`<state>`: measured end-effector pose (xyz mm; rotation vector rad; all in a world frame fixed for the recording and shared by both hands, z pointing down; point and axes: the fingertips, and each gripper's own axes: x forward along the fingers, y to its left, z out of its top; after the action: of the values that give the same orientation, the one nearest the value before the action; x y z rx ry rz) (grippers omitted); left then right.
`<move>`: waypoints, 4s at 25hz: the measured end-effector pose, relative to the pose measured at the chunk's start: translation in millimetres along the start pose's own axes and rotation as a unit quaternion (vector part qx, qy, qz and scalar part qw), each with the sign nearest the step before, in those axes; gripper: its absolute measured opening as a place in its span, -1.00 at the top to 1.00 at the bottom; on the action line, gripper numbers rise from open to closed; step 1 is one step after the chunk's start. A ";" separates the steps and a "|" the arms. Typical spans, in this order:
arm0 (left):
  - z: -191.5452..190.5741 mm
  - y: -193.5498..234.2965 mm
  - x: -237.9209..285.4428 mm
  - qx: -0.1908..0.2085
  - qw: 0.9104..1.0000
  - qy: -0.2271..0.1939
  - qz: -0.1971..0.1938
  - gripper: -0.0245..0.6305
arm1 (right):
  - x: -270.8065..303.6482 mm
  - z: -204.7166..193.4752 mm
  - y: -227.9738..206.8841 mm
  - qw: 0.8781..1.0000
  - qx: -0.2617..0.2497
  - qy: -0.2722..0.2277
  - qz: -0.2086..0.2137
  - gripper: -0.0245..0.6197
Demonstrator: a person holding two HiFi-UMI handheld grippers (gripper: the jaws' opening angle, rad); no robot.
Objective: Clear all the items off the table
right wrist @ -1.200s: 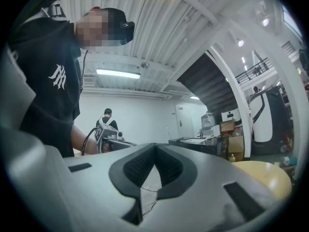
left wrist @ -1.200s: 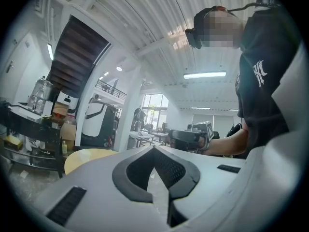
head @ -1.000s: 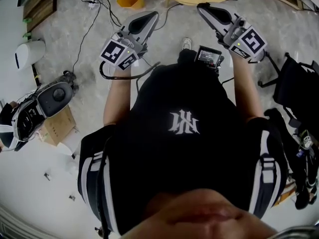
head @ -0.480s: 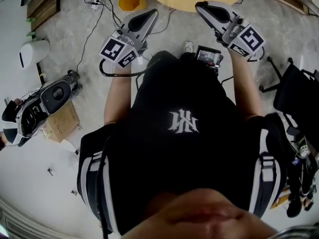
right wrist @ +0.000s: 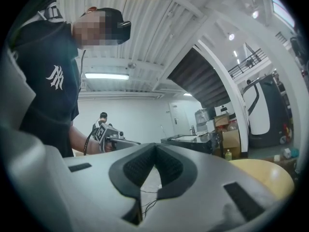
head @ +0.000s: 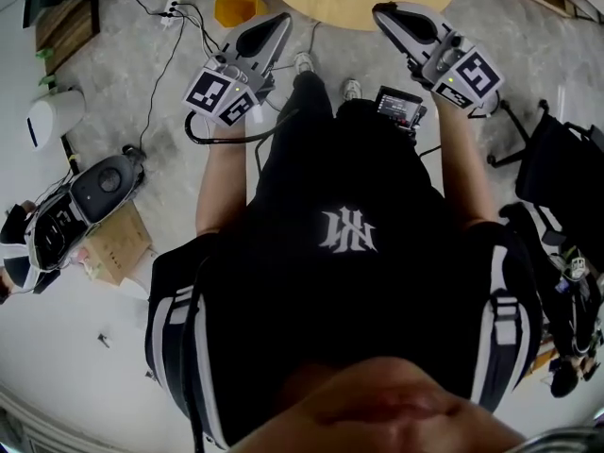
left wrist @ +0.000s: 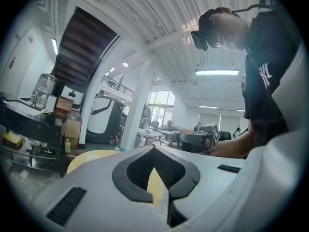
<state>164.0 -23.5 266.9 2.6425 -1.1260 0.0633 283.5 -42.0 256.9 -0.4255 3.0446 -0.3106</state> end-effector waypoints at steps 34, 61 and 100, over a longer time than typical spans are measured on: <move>-39.7 162.2 30.2 0.000 0.997 0.007 -0.078 0.89 | 139.0 -45.1 -101.4 0.989 -0.033 0.092 -0.110 0.91; -152.2 219.7 176.6 0.102 0.987 0.118 0.043 -0.38 | 91.2 -108.7 -119.2 0.990 -0.059 0.081 -0.101 0.91; -172.4 217.2 207.6 0.111 0.980 0.159 0.035 0.03 | 75.7 -112.6 -120.3 0.992 -0.056 0.074 -0.085 0.91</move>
<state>164.8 -268.1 512.1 2.6488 -1.1561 0.6370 233.9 -154.7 390.0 -0.7030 3.1868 -0.1875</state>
